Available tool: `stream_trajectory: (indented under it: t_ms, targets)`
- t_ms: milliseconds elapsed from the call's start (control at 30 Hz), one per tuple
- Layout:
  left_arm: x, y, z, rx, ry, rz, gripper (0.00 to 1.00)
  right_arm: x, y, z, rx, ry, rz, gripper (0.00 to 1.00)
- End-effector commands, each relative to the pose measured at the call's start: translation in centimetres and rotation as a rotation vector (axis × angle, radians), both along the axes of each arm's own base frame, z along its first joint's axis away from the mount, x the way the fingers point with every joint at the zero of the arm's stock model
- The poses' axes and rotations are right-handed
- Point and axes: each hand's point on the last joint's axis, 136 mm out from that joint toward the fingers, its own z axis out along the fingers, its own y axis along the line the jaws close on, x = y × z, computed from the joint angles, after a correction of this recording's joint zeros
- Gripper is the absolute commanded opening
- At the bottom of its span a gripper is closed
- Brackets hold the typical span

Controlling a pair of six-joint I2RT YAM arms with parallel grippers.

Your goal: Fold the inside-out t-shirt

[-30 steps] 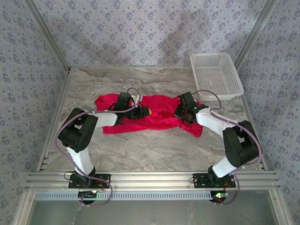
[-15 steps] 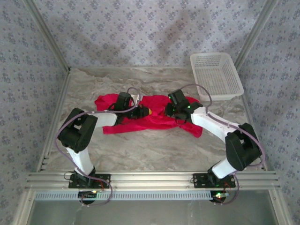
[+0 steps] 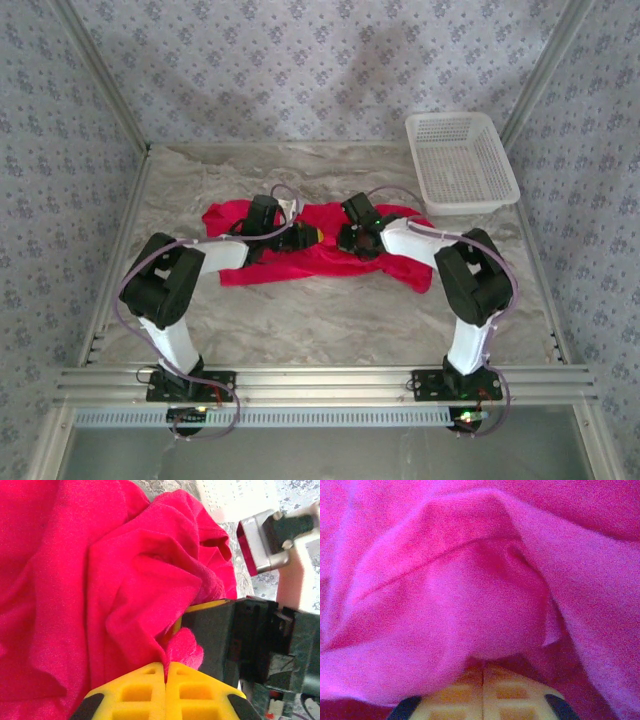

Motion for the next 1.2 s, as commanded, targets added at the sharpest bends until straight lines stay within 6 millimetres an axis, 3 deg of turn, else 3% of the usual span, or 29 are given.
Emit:
stream_trajectory:
  t_ms: [0,200,267,500,600,700,800,900,967,1100,1133,1167]
  targets:
    - [0.0,-0.1,1.1,-0.012,-0.039,-0.009,0.00,1.4,0.8,3.4,0.049,-0.057,-0.004,0.00]
    - [0.8,-0.1,1.6,-0.021,-0.044,0.007,0.00,-0.3,-0.4,9.0,0.068,-0.124,0.035,0.00]
    - [1.3,-0.3,1.8,-0.027,-0.042,0.011,0.00,-1.7,-1.4,9.7,0.060,-0.133,0.044,0.00]
    - [3.1,-1.1,2.1,-0.049,-0.032,0.034,0.00,-3.9,-4.2,16.0,0.111,-0.281,0.039,0.00]
    - [3.6,-1.3,2.2,-0.063,-0.025,0.053,0.00,-4.4,-5.2,17.2,0.124,-0.343,0.027,0.00]
    - [3.9,-1.3,2.6,-0.079,-0.031,0.072,0.00,-4.4,-5.5,16.7,0.132,-0.366,0.025,0.00]
    - [4.1,-1.1,3.1,-0.074,-0.040,0.095,0.00,-4.2,-6.0,14.3,0.094,-0.337,-0.003,0.00]
    - [4.4,0.2,3.4,-0.004,-0.057,0.144,0.03,-3.9,-9.9,11.1,-0.098,-0.254,-0.152,0.00]
    - [4.5,2.1,3.5,0.094,-0.075,0.207,0.04,-4.3,-13.0,10.5,-0.260,-0.231,-0.259,0.00]
    - [4.6,7.0,3.7,0.266,-0.100,0.340,0.11,-5.2,-15.7,11.2,-0.340,-0.268,-0.338,0.00]
    - [4.6,8.0,3.8,0.276,-0.101,0.362,0.15,-5.3,-16.2,11.7,-0.340,-0.289,-0.366,0.00]
    - [4.8,9.2,3.9,0.274,-0.091,0.390,0.25,-5.5,-16.6,11.9,-0.340,-0.306,-0.379,0.00]
